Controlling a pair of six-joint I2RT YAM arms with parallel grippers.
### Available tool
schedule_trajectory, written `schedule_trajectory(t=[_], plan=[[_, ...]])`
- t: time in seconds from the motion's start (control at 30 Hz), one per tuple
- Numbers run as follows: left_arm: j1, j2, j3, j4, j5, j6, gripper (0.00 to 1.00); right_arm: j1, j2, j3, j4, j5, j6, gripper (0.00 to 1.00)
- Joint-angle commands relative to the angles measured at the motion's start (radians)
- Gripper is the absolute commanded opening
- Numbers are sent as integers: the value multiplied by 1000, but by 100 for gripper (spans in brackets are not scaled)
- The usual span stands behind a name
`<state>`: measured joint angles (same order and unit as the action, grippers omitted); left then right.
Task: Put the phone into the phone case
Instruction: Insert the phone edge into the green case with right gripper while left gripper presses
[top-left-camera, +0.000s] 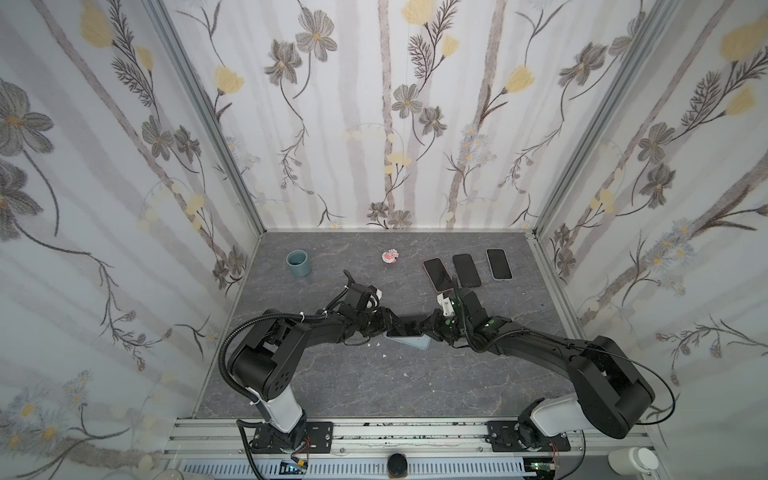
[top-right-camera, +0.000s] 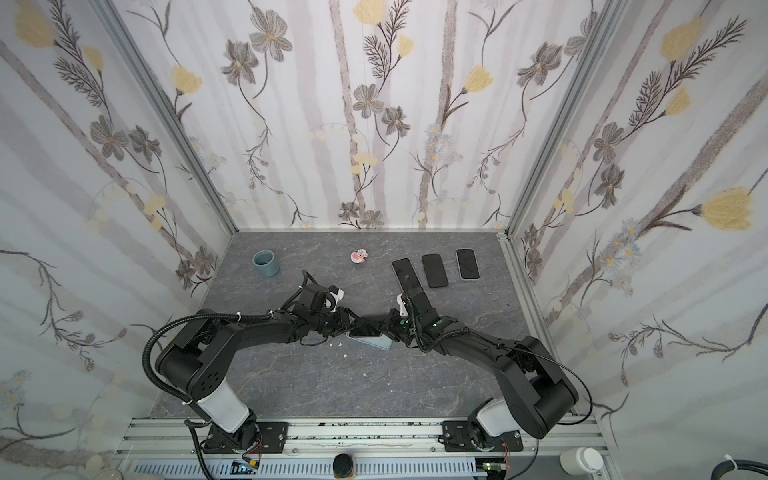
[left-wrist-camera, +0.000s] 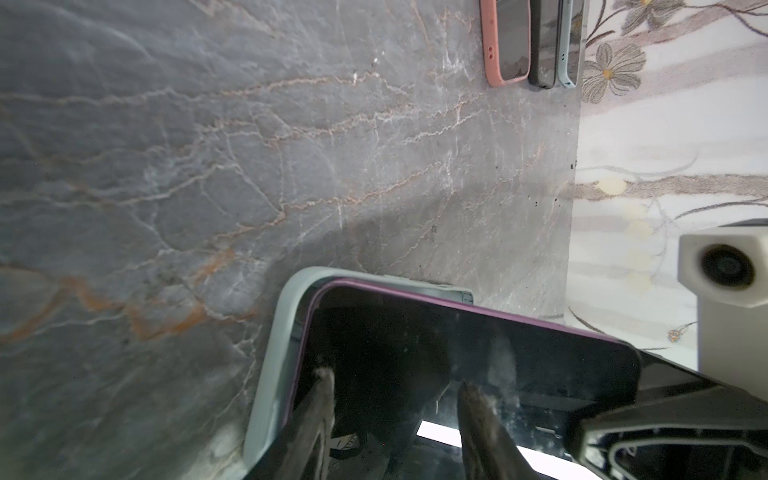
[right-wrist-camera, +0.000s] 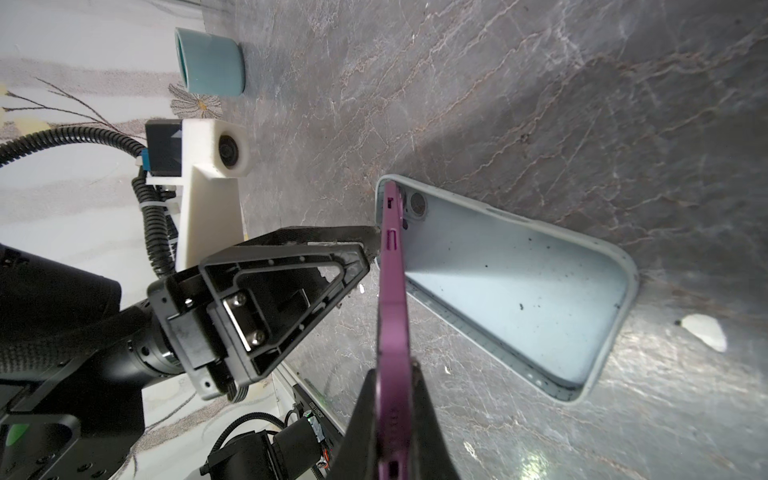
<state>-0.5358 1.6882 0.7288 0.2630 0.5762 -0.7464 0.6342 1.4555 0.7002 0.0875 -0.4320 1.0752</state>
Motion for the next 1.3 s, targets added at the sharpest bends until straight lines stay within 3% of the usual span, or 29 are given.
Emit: schedule_trajectory(t=[0.0, 0.33, 0.8, 1.27], plan=[[-16, -24, -20, 43, 41, -54, 49, 1, 11, 11, -19, -39, -28, 0], [-50, -102, -87, 142, 44, -174, 48, 2, 0, 19, -87, -92, -90, 0], [-9, -180, -85, 2, -182, -70, 48, -6, 27, -2, -54, -73, -65, 0], [-16, -59, -137, 74, -110, -94, 49, -17, 52, -103, 86, -58, 17, 0]])
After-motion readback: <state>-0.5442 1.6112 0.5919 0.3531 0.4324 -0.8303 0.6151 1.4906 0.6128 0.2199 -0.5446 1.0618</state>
